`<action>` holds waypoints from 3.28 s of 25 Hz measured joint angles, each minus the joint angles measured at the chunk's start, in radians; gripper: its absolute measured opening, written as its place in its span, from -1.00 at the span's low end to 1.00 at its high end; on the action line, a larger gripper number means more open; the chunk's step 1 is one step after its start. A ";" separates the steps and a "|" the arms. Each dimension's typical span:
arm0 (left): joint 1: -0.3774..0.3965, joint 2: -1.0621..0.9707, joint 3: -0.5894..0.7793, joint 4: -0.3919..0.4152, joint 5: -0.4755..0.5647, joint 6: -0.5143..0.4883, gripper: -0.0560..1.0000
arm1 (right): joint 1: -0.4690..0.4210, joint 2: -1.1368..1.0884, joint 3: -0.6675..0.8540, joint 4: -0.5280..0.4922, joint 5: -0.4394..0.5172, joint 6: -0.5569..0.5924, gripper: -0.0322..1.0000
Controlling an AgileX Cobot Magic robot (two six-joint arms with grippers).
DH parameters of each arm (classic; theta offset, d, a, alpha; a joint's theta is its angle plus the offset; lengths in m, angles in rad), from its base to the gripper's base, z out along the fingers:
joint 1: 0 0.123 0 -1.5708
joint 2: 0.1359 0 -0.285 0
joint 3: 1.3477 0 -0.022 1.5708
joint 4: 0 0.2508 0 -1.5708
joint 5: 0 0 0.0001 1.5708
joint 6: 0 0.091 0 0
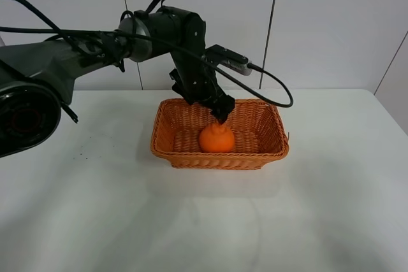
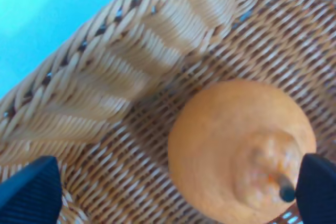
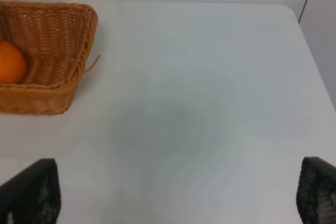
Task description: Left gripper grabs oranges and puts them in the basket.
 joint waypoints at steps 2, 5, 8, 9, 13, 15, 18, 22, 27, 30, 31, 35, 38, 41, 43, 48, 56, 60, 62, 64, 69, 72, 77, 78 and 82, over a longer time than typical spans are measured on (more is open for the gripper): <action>0.000 -0.010 -0.007 -0.002 0.014 0.000 0.99 | 0.000 0.000 0.000 0.000 0.000 0.000 0.41; 0.000 -0.041 -0.010 0.004 0.029 0.000 0.99 | 0.000 0.000 0.000 0.000 0.000 0.000 0.41; 0.000 -0.088 -0.010 0.027 0.050 -0.001 0.99 | 0.000 0.000 0.000 0.000 0.000 0.000 0.41; 0.000 -0.104 -0.010 0.034 0.058 -0.001 0.99 | 0.000 0.000 0.000 0.000 0.000 0.000 0.41; 0.009 -0.149 -0.012 0.063 0.072 -0.015 0.99 | 0.000 0.000 0.000 0.000 0.000 0.000 0.41; 0.025 -0.163 -0.012 0.064 0.088 -0.022 0.99 | 0.000 0.000 0.000 0.000 0.000 0.000 0.41; 0.065 -0.176 -0.014 0.067 0.111 -0.023 0.99 | 0.000 0.000 0.000 0.000 0.000 0.000 0.41; 0.149 -0.203 -0.014 0.067 0.116 -0.021 0.99 | 0.000 0.000 0.000 0.000 0.000 0.000 0.41; 0.260 -0.250 -0.014 0.072 0.116 -0.004 0.99 | 0.000 0.000 0.000 0.000 0.000 0.000 0.41; 0.365 -0.283 -0.014 0.075 0.116 -0.001 0.99 | 0.000 0.000 0.000 0.000 0.000 0.000 0.41; 0.399 -0.290 -0.014 0.077 0.117 0.000 0.99 | 0.000 0.000 0.000 0.000 0.000 0.000 0.41; 0.501 -0.315 -0.014 0.081 0.124 0.011 0.99 | 0.000 0.000 0.000 0.000 0.000 0.000 0.41; 0.534 -0.346 -0.005 0.083 0.135 0.035 0.99 | 0.000 0.000 0.000 0.000 0.000 0.000 0.41; 0.535 -0.376 0.034 0.080 0.143 0.055 0.99 | 0.000 0.000 0.000 0.000 0.000 0.000 0.41; 0.535 -0.411 0.078 0.080 0.142 0.062 0.99 | 0.000 0.000 0.000 0.000 0.000 0.000 0.41; 0.543 -0.532 0.197 0.078 0.120 0.066 0.99 | 0.000 0.000 0.000 0.000 0.000 0.000 0.41; 0.546 -0.834 0.443 0.098 0.049 0.037 0.99 | 0.000 0.000 0.000 0.000 0.000 0.000 0.41; 0.546 -1.003 0.577 0.101 0.012 0.021 0.99 | 0.000 0.000 0.000 0.000 0.000 0.000 0.41; 0.546 -1.077 0.644 0.112 0.009 0.011 0.99 | 0.000 0.000 0.000 0.000 0.000 0.000 0.41; 0.546 -1.151 0.704 0.135 0.008 -0.020 0.99 | 0.000 0.000 0.000 0.000 0.000 0.000 0.41; 0.546 -1.307 0.840 0.272 0.008 -0.118 0.99 | 0.000 0.000 0.000 0.000 0.000 0.000 0.41; 0.546 -1.385 0.900 0.316 0.016 -0.149 0.99 | 0.000 0.000 0.000 0.000 0.000 0.000 0.41; 0.546 -1.515 1.000 0.311 0.032 -0.189 0.99 | 0.000 0.000 0.000 0.000 0.000 0.000 0.41; 0.546 -1.547 1.020 0.310 0.032 -0.193 0.99 | 0.000 0.000 0.000 0.000 0.000 0.000 0.41; 0.546 -1.681 1.108 0.305 0.034 -0.199 0.99 | 0.000 0.000 0.000 0.000 0.000 0.000 0.41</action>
